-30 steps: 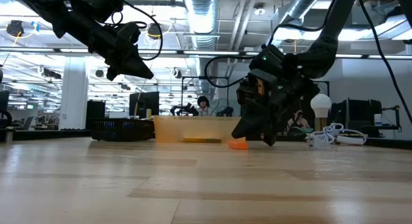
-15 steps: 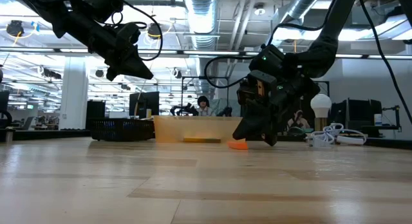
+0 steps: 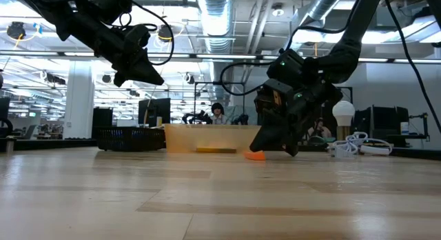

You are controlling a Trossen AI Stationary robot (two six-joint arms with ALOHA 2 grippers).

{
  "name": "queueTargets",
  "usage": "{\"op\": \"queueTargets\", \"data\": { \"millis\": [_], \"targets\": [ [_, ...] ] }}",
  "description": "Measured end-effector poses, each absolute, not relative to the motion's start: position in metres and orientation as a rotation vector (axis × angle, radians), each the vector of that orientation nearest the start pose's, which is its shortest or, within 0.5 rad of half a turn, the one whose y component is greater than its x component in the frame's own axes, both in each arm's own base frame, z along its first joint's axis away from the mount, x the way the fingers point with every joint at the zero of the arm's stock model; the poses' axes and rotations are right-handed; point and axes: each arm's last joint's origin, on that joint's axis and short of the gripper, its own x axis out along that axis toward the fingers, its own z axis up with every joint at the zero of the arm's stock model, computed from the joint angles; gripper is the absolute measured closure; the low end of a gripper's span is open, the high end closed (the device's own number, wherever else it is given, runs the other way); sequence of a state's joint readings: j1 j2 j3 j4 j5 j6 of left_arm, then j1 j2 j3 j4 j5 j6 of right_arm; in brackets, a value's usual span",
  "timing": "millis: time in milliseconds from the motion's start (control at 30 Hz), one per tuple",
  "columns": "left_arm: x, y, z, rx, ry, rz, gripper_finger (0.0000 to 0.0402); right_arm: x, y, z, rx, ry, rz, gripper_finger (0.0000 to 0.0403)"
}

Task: Pick & Place School Supplies
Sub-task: Put the orange eraser into the bottom black bin

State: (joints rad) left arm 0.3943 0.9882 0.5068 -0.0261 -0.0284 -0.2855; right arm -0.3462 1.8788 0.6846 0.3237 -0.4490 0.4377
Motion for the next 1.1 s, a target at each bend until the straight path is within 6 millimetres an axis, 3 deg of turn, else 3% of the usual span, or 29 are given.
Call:
{"op": "queueTargets", "data": {
  "millis": [433,1100],
  "targets": [
    [0.183,0.076,0.198,-0.394,0.492,0.471,0.0401,0.291,-0.092,0.077,0.716,0.837,-0.063,0.0403],
    [0.184,0.077,0.201,-0.39,0.46,0.459,0.0401,0.283,-0.098,0.073,0.651,0.788,-0.081,0.0403]
  ]
}}
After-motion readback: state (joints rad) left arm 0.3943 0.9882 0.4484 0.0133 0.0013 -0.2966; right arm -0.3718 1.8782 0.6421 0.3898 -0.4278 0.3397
